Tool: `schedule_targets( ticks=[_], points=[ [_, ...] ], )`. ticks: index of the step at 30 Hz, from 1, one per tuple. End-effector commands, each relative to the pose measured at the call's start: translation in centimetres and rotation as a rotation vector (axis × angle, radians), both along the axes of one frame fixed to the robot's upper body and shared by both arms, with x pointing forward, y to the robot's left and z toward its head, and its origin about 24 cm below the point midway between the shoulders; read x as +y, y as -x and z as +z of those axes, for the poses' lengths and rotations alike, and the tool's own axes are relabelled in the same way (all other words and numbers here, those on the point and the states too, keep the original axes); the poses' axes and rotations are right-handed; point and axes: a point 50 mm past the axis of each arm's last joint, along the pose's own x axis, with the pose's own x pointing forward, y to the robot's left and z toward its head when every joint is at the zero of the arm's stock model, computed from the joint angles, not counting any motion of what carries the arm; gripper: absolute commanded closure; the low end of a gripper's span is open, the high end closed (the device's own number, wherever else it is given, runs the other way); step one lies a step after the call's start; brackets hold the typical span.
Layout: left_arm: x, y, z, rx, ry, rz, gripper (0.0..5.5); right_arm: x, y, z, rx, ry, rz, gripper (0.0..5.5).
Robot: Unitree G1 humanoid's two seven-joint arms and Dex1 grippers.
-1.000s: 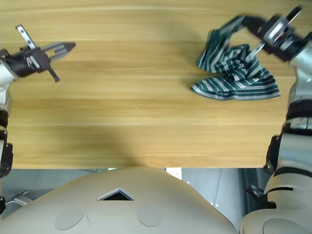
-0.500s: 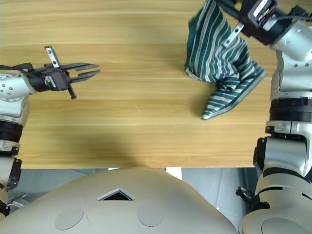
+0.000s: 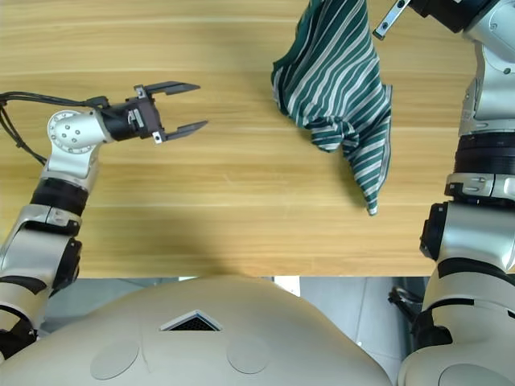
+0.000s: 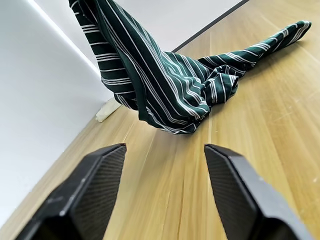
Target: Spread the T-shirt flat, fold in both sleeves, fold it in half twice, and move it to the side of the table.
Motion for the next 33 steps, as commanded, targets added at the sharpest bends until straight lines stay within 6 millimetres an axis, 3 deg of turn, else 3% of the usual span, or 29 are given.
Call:
schedule_targets(
  ticks=[1, 4, 11, 15, 24, 33],
  points=[
    [-0.6, -1.9, -0.5, 0.064, -0.002, 0.048, 1.94, 0.4, 1.0, 1.0, -0.031, 0.012, 0.053, 5.5],
    [-1.6, -3.0, -0.8, 0.141, 0.053, 0.066, 1.36, 1.4, 1.7, 1.1, -0.043, 0.021, 0.095, 5.5],
    [-5.5, -3.2, -2.5, 0.365, 0.157, 0.008, 1.36, 3.2, 3.2, 1.5, -0.078, 0.037, 0.155, 5.5],
    [-7.0, -1.8, -4.2, 0.515, 0.186, -0.091, 1.36, 3.5, 3.3, 1.5, -0.082, 0.04, 0.154, 5.5],
    [-5.4, 0.7, -6.8, 0.65, 0.123, -0.19, 1.36, 3.6, 3.1, 1.6, -0.091, 0.04, 0.136, 5.5],
    [-5.6, -0.2, -6.4, 0.641, 0.197, -0.088, 1.36, 3.9, 3.4, 1.5, -0.086, 0.048, 0.145, 5.5]
  ],
)
